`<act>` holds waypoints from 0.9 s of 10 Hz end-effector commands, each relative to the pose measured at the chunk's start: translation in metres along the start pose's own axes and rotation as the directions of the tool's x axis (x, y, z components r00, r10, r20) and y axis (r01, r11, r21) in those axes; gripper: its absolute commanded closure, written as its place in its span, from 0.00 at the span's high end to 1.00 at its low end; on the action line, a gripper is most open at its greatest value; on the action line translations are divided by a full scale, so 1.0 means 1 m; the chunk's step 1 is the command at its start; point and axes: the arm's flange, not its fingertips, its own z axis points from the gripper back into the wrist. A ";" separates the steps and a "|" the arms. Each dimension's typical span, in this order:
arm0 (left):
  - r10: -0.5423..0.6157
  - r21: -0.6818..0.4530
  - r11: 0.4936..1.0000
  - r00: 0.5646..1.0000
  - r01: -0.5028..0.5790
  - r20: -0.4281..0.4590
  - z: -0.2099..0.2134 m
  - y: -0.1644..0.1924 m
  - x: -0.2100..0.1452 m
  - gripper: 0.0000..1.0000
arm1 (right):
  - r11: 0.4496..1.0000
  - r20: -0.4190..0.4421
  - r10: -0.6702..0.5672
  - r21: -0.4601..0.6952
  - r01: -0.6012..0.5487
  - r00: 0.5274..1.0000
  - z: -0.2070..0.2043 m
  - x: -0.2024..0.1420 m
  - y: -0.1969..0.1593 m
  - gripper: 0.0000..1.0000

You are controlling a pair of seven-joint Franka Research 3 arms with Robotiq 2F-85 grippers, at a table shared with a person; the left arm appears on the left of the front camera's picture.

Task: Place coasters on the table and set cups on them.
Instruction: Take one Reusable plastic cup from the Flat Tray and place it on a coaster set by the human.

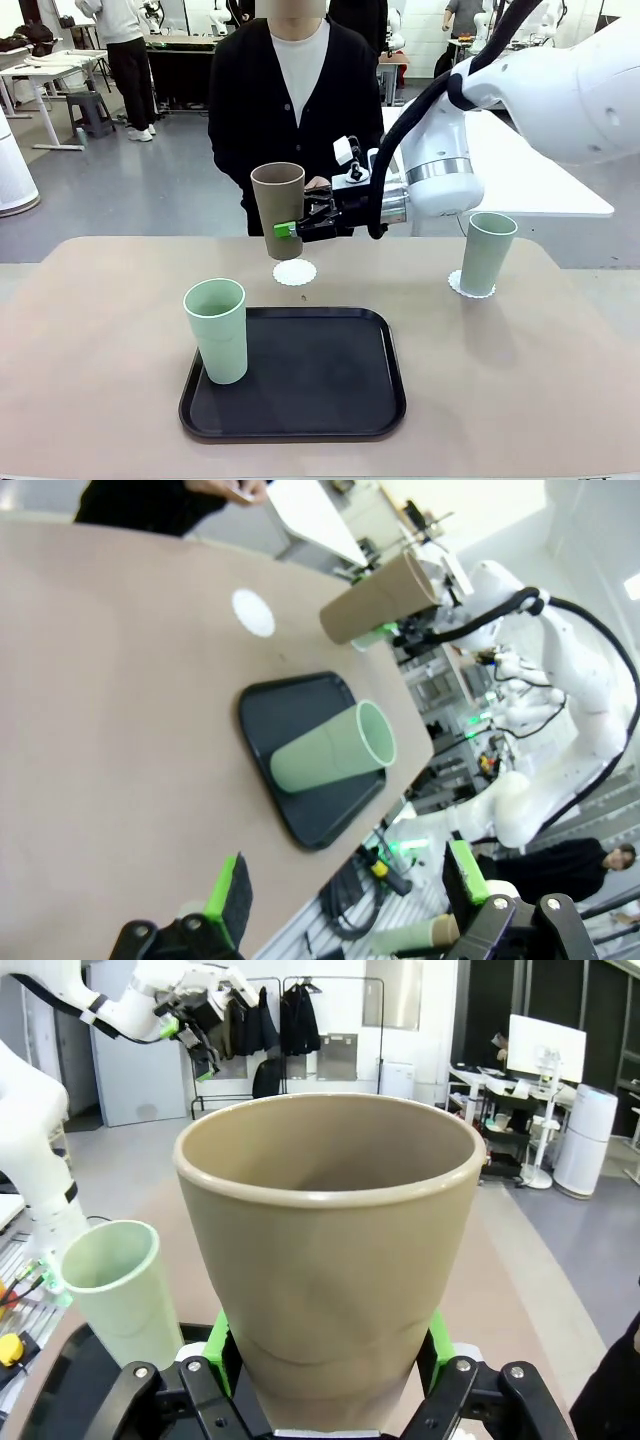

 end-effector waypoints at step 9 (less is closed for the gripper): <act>-0.011 -0.007 1.000 1.000 0.011 0.004 0.001 0.000 -0.001 1.00 | 0.998 -0.069 0.012 0.060 -0.007 0.998 -0.007 -0.009 -0.038 0.00</act>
